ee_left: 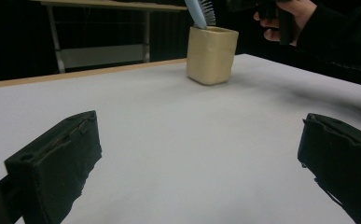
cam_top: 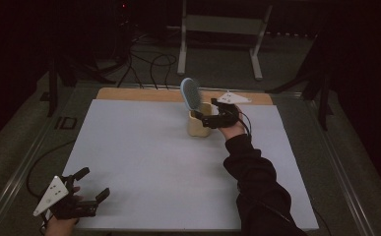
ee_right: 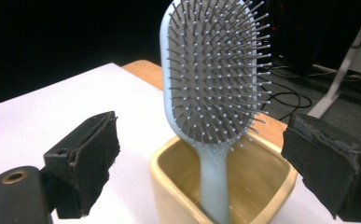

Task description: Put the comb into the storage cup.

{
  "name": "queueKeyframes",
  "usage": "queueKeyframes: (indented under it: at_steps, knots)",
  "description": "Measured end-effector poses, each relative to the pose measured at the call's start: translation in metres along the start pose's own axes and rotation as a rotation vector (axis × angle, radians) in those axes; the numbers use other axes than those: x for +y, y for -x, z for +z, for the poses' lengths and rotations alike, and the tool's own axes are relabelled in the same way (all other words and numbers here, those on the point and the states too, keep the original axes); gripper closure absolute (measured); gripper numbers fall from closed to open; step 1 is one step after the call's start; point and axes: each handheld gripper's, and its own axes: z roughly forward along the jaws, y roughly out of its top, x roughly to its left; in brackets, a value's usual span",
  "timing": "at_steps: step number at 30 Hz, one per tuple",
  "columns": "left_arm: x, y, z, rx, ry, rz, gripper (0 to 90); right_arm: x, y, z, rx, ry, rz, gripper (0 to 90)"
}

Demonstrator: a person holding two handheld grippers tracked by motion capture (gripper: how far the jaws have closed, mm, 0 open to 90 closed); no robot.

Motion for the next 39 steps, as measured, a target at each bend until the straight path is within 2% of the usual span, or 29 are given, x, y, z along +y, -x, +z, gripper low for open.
queueKeyframes:
  at_steps: [5, 12, 21, 29, 39]
  knots:
    - [0.000, 0.000, 0.000, 0.003, -0.004, 0.005, 0.0, 0.000, 0.000, -0.008, 0.027, -0.010, -0.002, 9.6]
    - [0.000, 0.000, 0.000, 0.003, -0.007, 0.005, 0.0, -0.001, 0.000, -0.024, 0.034, -0.007, 0.009, 8.9]
    - [-0.001, 0.000, 0.000, 0.006, -0.008, 0.005, 0.0, -0.005, -0.001, -0.042, 0.044, -0.018, -0.006, 8.9]
    - [0.000, 0.000, 0.000, 0.006, -0.008, 0.008, 0.0, -0.018, -0.006, -0.059, 0.059, -0.039, -0.021, 8.9]
    - [0.000, 0.001, 0.000, 0.003, -0.008, 0.009, 0.0, -0.041, -0.016, -0.084, 0.079, -0.031, -0.023, 8.9]
